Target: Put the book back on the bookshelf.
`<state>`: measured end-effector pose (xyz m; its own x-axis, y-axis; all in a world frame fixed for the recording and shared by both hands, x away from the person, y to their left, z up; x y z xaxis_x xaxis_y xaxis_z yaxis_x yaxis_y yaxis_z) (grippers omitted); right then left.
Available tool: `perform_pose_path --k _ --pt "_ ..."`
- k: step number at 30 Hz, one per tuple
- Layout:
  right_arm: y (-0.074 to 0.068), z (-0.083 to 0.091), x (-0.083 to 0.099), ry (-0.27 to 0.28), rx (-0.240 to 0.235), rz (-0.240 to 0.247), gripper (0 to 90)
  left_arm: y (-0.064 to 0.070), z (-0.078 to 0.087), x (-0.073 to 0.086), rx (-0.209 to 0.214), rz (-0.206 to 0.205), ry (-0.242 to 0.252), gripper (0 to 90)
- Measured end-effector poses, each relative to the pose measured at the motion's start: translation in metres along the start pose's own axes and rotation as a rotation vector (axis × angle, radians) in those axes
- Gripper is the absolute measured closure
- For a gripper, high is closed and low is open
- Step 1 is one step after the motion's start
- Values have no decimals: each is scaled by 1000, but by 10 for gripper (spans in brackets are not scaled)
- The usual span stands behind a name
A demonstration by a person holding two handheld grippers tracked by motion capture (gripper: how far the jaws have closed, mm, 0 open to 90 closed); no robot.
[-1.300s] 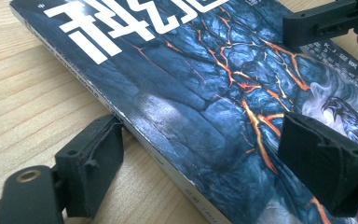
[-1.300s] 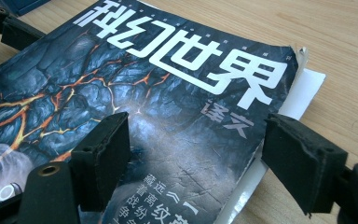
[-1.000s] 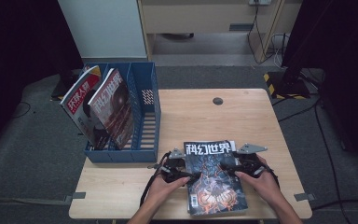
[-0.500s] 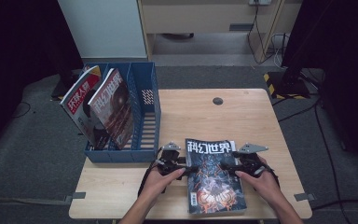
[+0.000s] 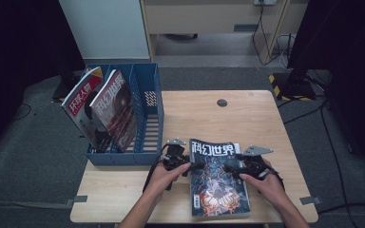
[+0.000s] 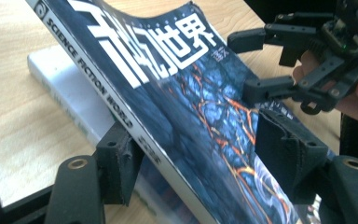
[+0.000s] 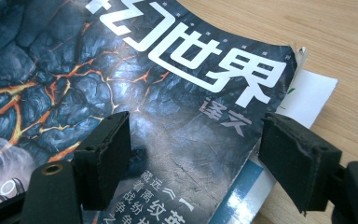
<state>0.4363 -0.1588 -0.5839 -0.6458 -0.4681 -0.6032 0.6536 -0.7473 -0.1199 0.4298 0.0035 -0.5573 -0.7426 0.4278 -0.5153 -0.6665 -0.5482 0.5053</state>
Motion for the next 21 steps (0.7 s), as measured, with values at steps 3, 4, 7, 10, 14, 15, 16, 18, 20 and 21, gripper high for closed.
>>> perform_pose_path --k 3,4,7,10,14,15,16,18,20,21 --pt "-1 -1 -1 0 -2 7 253 0 0 -7 25 12 5 325" --pt "-1 -1 -1 -1 -4 6 253 -1 -1 -10 34 19 7 325" --pt "-3 -2 -2 2 -8 17 253 -3 -2 -16 28 23 0 328" --pt "-4 -2 -2 2 -9 25 252 -5 -5 -20 23 28 -11 333" --pt "-6 -3 -3 2 -16 32 252 -8 -8 -24 17 32 -30 345" --pt "-6 -3 -2 1 -17 29 252 -9 -9 -25 16 35 -31 348" --pt "-6 -3 -2 2 -17 30 252 -9 -10 -27 19 47 -26 353" --pt "-6 -3 -2 2 -16 30 252 -10 -11 -28 24 64 -23 372" --pt "-6 -3 -2 2 -16 30 252 -11 -11 -30 30 74 -22 379" --pt "-6 -3 -2 3 -15 29 252 -11 -12 -31 31 79 -21 381"
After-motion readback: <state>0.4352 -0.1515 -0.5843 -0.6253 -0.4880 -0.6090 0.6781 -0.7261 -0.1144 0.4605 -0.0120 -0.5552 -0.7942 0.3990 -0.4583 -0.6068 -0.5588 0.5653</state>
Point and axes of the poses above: each handheld gripper's, and its own axes: z roughly backward along the jaws, x roughly out of its underside, y roughly to its right, the point moved 10 cm from there along -z, roughly forward along the jaws, and after that the axes turned 14 degrees about -y, right-handed, at the moved point
